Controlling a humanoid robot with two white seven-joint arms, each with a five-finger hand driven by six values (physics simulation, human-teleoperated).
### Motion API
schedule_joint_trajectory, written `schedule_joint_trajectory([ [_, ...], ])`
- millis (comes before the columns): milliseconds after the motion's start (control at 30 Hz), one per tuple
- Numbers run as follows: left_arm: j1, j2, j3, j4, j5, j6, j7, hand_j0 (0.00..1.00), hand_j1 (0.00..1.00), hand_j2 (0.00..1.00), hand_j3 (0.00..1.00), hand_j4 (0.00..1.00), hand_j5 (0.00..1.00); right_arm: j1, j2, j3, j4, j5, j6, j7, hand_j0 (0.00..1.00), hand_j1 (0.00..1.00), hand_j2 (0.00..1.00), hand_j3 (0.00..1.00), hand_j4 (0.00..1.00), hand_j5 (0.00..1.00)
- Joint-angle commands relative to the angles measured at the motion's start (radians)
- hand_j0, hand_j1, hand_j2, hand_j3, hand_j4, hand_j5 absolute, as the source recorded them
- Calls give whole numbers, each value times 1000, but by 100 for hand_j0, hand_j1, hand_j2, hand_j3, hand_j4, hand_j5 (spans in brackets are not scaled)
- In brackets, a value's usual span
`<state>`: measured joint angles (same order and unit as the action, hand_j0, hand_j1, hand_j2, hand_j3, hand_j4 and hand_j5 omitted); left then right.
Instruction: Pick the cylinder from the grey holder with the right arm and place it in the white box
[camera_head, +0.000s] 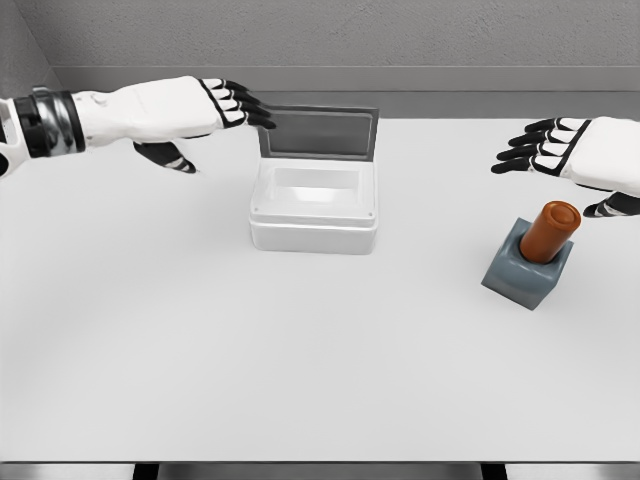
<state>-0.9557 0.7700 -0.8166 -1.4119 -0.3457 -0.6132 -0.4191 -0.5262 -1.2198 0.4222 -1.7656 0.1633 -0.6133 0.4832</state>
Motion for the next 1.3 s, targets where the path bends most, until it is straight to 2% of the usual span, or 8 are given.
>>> schedule_joint_trajectory([
  [0,0,25,16,11,8,2,0,100,100,100,100,100,100,0,-1,0,0,-5,2,0,100,100,100,100,100,100],
  [333,9,43,17,13,8,2,0,100,100,100,100,100,100,-15,2,0,2,-21,2,0,100,100,100,100,100,100],
  [367,6,42,16,34,7,2,0,100,100,100,100,100,100,-44,-3,0,5,-15,2,12,100,100,100,100,100,100],
  [433,2,26,19,80,5,2,0,100,100,100,100,100,100,-81,3,0,8,-21,2,128,100,100,100,100,100,100],
  [500,-2,-1,30,153,5,2,0,100,100,100,100,100,100,-95,17,0,8,-22,2,128,100,100,100,100,100,100],
  [567,-5,-3,37,157,7,2,0,100,100,100,100,100,100,-114,83,1,31,-22,2,128,100,100,100,100,100,100],
  [1033,2,-3,39,145,4,2,0,100,100,100,100,100,100,-129,23,147,35,53,2,128,100,100,100,100,100,100],
  [1267,3,-1,42,142,8,2,0,100,100,100,100,100,100,-129,6,179,63,104,2,128,100,100,100,100,100,100],
])
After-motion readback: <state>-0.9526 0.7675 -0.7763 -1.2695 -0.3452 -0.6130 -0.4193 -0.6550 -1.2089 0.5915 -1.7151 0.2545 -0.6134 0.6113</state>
